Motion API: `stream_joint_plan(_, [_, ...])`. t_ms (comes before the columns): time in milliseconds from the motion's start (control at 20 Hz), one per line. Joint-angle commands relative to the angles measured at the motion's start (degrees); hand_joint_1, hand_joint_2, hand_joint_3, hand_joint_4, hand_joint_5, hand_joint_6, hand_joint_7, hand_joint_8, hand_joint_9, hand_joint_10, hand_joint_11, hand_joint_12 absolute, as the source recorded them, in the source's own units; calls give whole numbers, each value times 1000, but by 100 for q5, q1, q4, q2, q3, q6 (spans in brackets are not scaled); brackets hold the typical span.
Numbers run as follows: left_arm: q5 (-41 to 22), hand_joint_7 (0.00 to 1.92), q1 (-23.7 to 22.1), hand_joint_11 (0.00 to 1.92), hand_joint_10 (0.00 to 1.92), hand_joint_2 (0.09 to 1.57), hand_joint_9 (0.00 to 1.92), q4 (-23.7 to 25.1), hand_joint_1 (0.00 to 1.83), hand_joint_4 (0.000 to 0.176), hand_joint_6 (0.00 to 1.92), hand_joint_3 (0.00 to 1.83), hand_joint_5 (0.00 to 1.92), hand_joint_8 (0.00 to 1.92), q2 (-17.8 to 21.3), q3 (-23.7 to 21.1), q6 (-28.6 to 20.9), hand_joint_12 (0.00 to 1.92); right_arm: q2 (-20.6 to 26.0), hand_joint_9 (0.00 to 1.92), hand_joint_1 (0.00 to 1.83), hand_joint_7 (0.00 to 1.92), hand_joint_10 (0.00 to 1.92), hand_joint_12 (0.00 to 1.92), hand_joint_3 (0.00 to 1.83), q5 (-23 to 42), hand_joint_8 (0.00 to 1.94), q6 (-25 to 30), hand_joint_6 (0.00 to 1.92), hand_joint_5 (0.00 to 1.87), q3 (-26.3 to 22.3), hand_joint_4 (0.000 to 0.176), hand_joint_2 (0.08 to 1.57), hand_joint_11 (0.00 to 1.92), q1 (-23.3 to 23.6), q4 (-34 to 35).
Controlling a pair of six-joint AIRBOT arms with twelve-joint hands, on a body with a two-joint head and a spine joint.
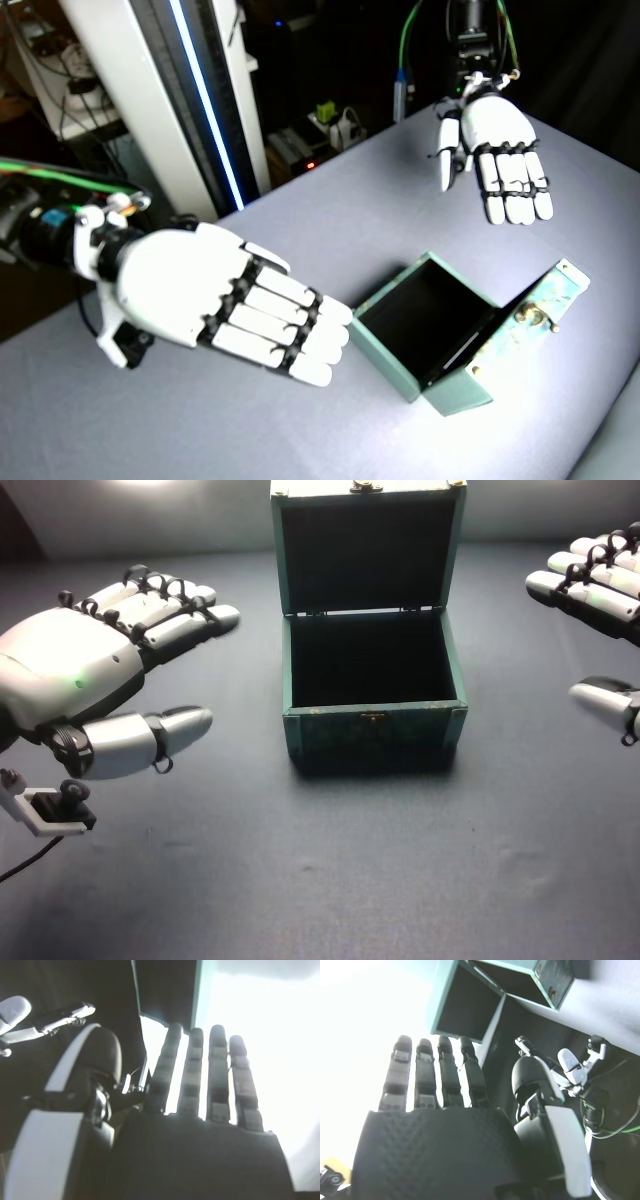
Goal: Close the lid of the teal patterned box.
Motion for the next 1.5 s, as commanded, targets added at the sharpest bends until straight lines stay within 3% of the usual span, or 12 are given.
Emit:
stream_joint_plan(0, [-612, 71, -77, 0, 10, 1391, 18, -41, 203, 87, 58, 9, 98, 4, -23, 29, -24, 564, 37, 0, 421, 1, 0, 973, 29, 674, 0, -8, 49, 44, 26, 0, 1450, 0, 66, 5])
stream_joint_plan(200, [-585, 112, -82, 0, 19, 1397, 70, 72, 165, 96, 18, 1, 102, 4, -47, 30, -84, 795, 51, 0, 442, 16, 0, 1055, 3, 699, 0, -38, 24, 66, 27, 0, 1446, 0, 66, 25])
stream_joint_plan(350, [-604, 124, -103, 0, 18, 1415, 88, 186, 155, 55, 4, 3, 93, 3, -48, 26, -153, 707, 70, 0, 511, 0, 0, 1061, 1, 769, 0, -39, 8, 48, 32, 0, 1450, 0, 66, 54])
stream_joint_plan(550, [-566, 91, -225, 0, 5, 1406, 75, 379, 166, 76, 0, 2, 62, 0, -107, 46, -189, 779, 45, 40, 740, 37, 18, 1061, 0, 808, 11, -41, 4, 43, 115, 0, 1458, 0, 164, 66])
stream_joint_plan(750, [-511, 70, -419, 0, 5, 1413, 61, 598, 92, 103, 5, 2, 39, 2, -325, 193, -413, 653, -80, 157, 842, 87, 111, 1547, 0, 791, 16, -144, 8, 57, 288, 0, 1464, 0, 436, 147])
stream_joint_plan(850, [-428, 70, -551, 0, 10, 1428, 60, 764, 182, 56, 6, 2, 52, 4, -476, 284, -524, 720, -225, 14, 868, 100, 501, 1579, 1, 662, 10, -241, 3, 38, 465, 0, 1490, 0, 696, 235])
stream_joint_plan(950, [-328, 85, -646, 0, 12, 1424, 71, 843, 167, 67, 8, 0, 67, 4, -592, 368, -585, 718, -351, 0, 867, 120, 625, 1699, 7, 573, 17, -258, 8, 49, 595, 0, 1515, 0, 890, 242])
stream_joint_plan(1100, [-27, 16, -938, 0, 0, 1434, 6, 1032, 143, 0, 12, 3, 43, 7, -897, 623, -743, 211, -569, 0, 759, 56, 606, 1755, 18, 389, 23, -392, 0, 3, 795, 0, 1557, 0, 1232, 242])
stream_joint_plan(1200, [96, 7, -1099, 16, 0, 1440, 0, 1050, 85, 0, 3, 2, 16, 2, -1016, 740, -743, 20, -714, 0, 640, 34, 674, 1806, 22, 260, 20, -445, 0, 0, 939, 0, 1570, 0, 1457, 244])
stream_joint_plan(1300, [211, 42, -1208, 0, 6, 1438, 55, 1049, 111, 22, 6, 2, 33, 17, -1120, 866, -770, 512, -905, 0, 633, 66, 752, 1875, 15, 110, 39, -445, 6, 13, 1137, 0, 1560, 0, 1712, 244])
stream_joint_plan(1350, [251, 17, -1236, 0, 10, 1433, 23, 1050, 100, 27, 9, 0, 8, 3, -1158, 902, -788, 443, -965, 0, 574, 106, 846, 1908, 16, 71, 66, -446, 0, 2, 1202, 0, 1569, 0, 1804, 245])
stream_joint_plan(1450, [313, 0, -1285, 0, 0, 1428, 0, 1071, 53, 11, 0, 0, 0, 0, -1211, 949, -792, 295, -1075, 0, 480, 19, 452, 1919, 9, -42, 12, -451, 0, 0, 1329, 0, 1562, 0, 1986, 245])
